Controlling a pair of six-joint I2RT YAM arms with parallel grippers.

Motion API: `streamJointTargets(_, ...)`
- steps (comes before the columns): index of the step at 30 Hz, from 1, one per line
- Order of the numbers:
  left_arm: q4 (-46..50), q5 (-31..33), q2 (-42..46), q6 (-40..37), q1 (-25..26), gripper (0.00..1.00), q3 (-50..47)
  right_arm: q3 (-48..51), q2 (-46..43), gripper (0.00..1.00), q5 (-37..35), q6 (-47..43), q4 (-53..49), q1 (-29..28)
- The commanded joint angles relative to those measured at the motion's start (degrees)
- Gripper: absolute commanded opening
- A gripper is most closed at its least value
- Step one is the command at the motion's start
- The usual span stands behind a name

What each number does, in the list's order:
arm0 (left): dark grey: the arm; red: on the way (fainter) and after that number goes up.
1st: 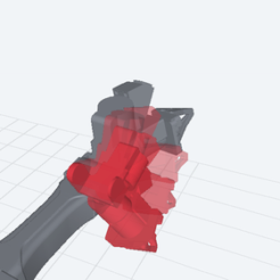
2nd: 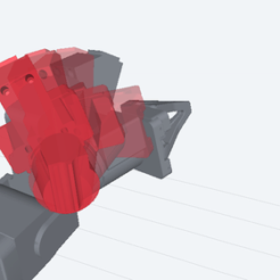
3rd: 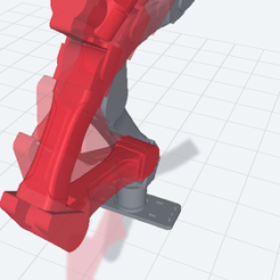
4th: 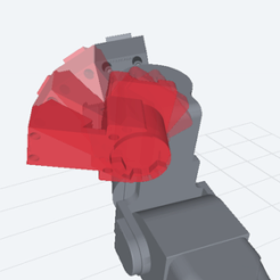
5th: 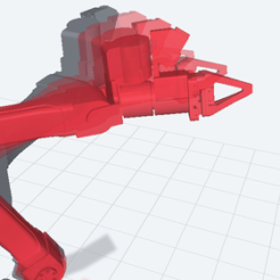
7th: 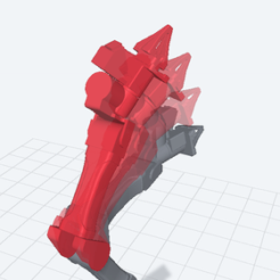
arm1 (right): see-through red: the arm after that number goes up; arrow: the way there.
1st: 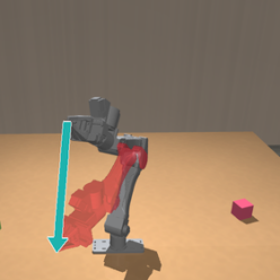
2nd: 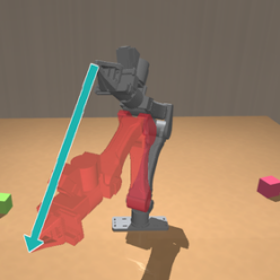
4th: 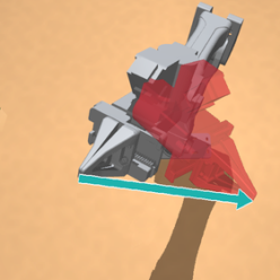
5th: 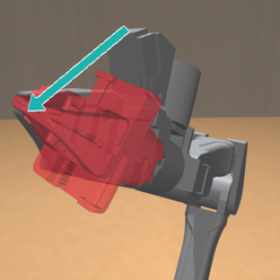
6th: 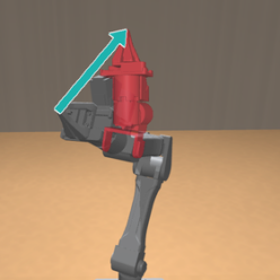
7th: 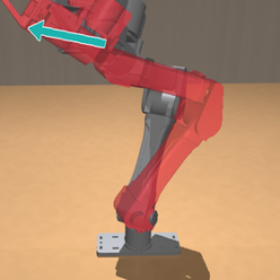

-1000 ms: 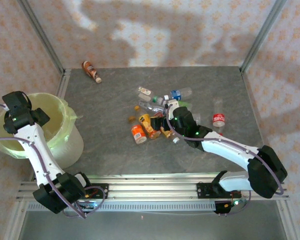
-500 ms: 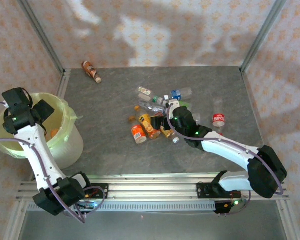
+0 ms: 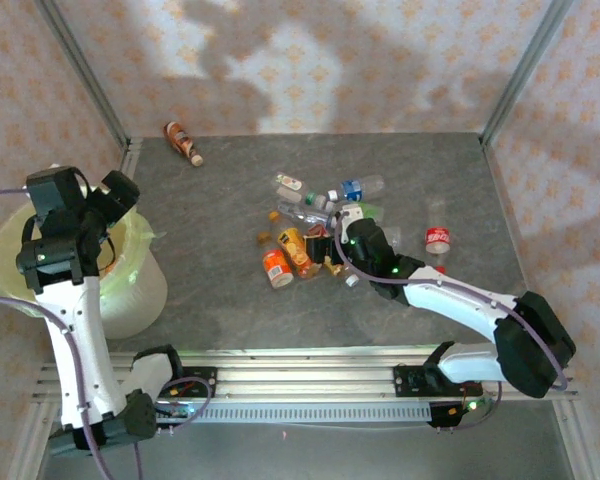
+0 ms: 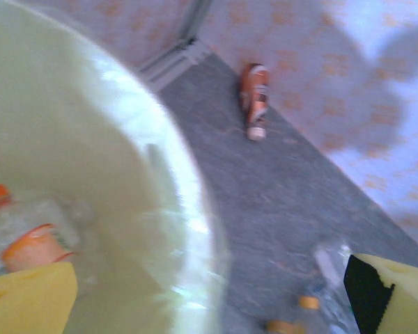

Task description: Put the plastic bottles in the bin

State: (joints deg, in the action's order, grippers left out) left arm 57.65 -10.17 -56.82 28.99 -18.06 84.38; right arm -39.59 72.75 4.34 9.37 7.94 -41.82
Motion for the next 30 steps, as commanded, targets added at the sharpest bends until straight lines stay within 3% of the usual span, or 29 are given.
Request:
streamJointTargets(1, -3.12, -0.37, -0.06, 4.36, 6.29, 0.99, 2.78, 0.35, -2.29, 0.99, -0.23, -0.41, -2.52, 1.04)
streamJointTargets(6, -7.99, 0.69, -3.15, 6.35, 19.28, 0.99, 4.86, -0.92, -4.29, 1.00, -1.57, 2.41, -10.21, 6.65)
streamJointTargets(10, -8.76, 6.45, -7.25, 5.22, 28.71, 0.99, 7.68, -1.62, -6.88, 0.99, -4.27, 10.94, -17.59, 11.22)
streamJointTargets(12, -10.01, 6.63, -9.00, 5.43, 30.81, 0.99, 8.07, -1.93, -7.30, 0.99, -4.95, 16.82, -21.39, 13.28)
streamJointTargets(16, -13.83, -0.99, -12.66, 6.24, 31.60, 0.99, 7.84, -6.87, -5.75, 0.99, -6.23, 34.22, -33.81, 16.72)
streamJointTargets(18, -14.20, -1.91, -14.02, 6.66, 31.61, 1.00, 7.99, -9.16, -3.94, 0.99, -6.59, 38.38, -37.12, 17.18)
streamJointTargets(25, -18.12, 2.50, -12.50, 7.54, 31.60, 1.00, 3.45, -13.63, 3.89, 0.99, -0.93, 54.04, -39.41, 18.75)
streamJointTargets(30, -16.67, 10.71, -12.04, 10.50, 31.60, 1.00, 1.79, -14.05, 9.27, 1.00, -0.31, 61.65, -35.20, 18.80)
